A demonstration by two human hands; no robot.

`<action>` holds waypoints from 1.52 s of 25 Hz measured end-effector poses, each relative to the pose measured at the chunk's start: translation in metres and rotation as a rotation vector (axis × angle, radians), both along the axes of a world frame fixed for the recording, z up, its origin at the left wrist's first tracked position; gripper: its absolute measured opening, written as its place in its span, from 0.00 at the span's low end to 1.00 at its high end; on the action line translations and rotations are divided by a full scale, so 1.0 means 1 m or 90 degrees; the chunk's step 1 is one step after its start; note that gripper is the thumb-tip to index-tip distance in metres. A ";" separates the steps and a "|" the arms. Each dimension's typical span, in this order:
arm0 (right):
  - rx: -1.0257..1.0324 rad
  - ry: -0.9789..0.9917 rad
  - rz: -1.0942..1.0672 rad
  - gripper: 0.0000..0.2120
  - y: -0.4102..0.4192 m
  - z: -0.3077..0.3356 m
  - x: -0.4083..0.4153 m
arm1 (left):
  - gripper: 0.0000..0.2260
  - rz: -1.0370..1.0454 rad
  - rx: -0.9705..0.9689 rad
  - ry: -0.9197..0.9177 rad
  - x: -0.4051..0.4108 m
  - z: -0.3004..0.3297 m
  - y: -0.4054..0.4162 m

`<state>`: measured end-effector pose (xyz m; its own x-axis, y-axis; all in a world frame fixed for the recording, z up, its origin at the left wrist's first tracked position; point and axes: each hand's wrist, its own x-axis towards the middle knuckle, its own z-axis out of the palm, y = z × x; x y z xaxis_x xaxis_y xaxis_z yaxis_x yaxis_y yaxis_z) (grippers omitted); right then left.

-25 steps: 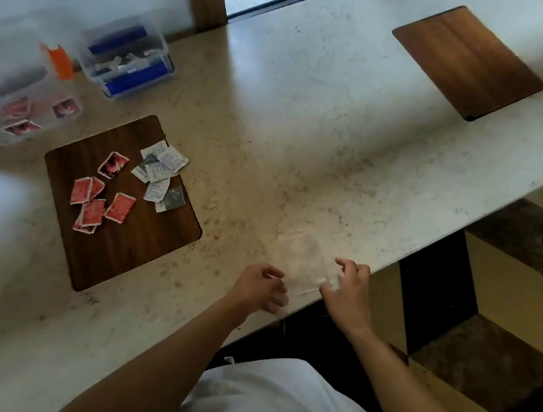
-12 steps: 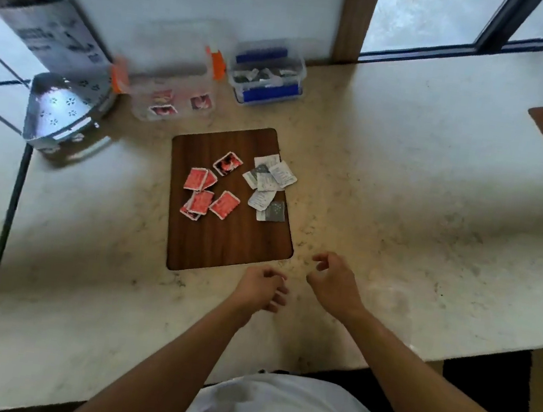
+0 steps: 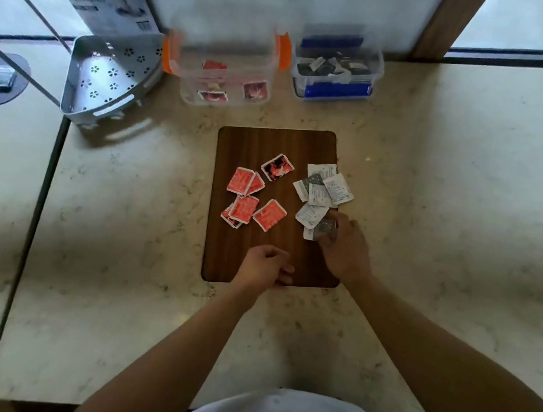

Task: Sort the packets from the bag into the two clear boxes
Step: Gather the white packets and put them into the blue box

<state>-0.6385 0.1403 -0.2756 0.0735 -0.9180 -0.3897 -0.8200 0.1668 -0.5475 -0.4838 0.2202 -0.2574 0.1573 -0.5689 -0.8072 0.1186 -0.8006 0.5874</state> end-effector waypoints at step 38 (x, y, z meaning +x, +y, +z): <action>-0.141 0.026 0.167 0.05 0.021 -0.014 -0.002 | 0.14 0.284 0.011 0.270 0.018 -0.031 -0.004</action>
